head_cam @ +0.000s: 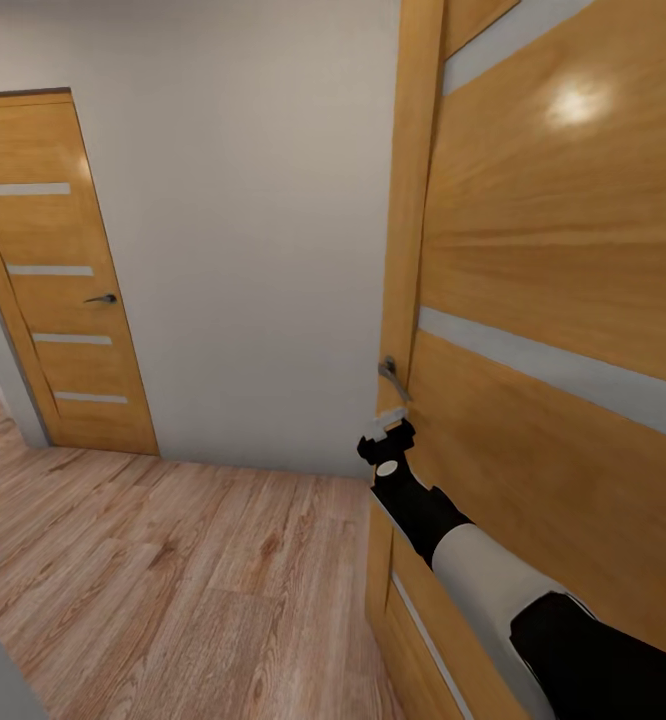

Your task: Move the two storage containers from the living room to the garage. In the garage, place one container on the floor and stack the other container on top of it (either order is fine).

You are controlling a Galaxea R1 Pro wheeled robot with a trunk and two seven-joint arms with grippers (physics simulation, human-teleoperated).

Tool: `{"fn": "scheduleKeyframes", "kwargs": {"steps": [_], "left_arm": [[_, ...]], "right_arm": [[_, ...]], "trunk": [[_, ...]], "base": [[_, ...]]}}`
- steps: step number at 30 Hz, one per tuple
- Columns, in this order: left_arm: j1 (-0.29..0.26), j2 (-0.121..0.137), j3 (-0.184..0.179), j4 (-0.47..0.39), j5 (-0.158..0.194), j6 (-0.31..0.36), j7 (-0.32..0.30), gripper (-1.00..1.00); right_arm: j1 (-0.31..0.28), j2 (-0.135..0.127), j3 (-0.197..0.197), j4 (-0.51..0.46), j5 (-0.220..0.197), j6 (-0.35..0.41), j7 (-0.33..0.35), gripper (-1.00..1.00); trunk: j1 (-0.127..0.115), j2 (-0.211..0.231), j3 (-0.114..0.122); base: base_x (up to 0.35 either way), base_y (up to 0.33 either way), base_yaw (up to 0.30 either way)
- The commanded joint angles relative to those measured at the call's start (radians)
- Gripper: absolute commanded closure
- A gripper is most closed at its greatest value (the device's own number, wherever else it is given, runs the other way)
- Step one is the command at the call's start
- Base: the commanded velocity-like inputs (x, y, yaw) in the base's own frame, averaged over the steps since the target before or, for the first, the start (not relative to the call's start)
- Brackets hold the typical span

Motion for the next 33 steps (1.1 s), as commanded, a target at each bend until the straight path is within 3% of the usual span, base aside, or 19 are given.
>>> {"fn": "scheduleKeyframes", "kwargs": {"steps": [1, 15, 17, 24, 27, 33], "left_arm": [[0.0, 0.0, 0.008, 0.0, 0.0, -0.002, -0.002, -1.0], [0.0, 0.0, 0.007, 0.0, 0.0, -0.002, -0.002, -1.0], [0.0, 0.0, 0.006, 0.0, 0.0, -0.002, -0.002, -1.0], [0.0, 0.0, 0.008, 0.0, 0.003, -0.002, -0.002, -1.0], [0.0, 0.0, 0.009, 0.0, 0.003, -0.002, -0.002, -1.0], [0.0, 0.0, 0.009, 0.0, 0.003, -0.002, -0.003, -1.0]], "right_arm": [[-0.001, 0.0, 0.001, 0.006, 0.01, 0.01, -0.004, -1.0], [-0.001, -0.004, -0.007, 0.011, 0.01, 0.022, -0.012, -1.0], [-0.001, -0.042, -0.008, 0.01, 0.01, 0.022, -0.013, -1.0], [-0.001, -0.097, -0.008, 0.01, 0.011, 0.022, -0.015, -1.0], [-0.001, -0.134, -0.009, 0.006, 0.01, 0.022, -0.015, -1.0], [-0.001, -0.167, -0.059, 0.004, 0.011, 0.02, -0.015, -1.0]], "trunk": [[0.0, -0.001, -0.001], [0.0, -0.001, -0.001], [0.0, -0.001, -0.001], [0.0, -0.001, -0.001], [0.0, -0.001, -0.001], [0.0, -0.001, -0.001]], "base": [[0.0, 0.0, 0.0], [0.0, 0.0, 0.0], [0.0, 0.0, 0.0], [0.0, 0.0, 0.0], [0.0, 0.0, 0.0], [0.0, 0.0, 0.0]]}}
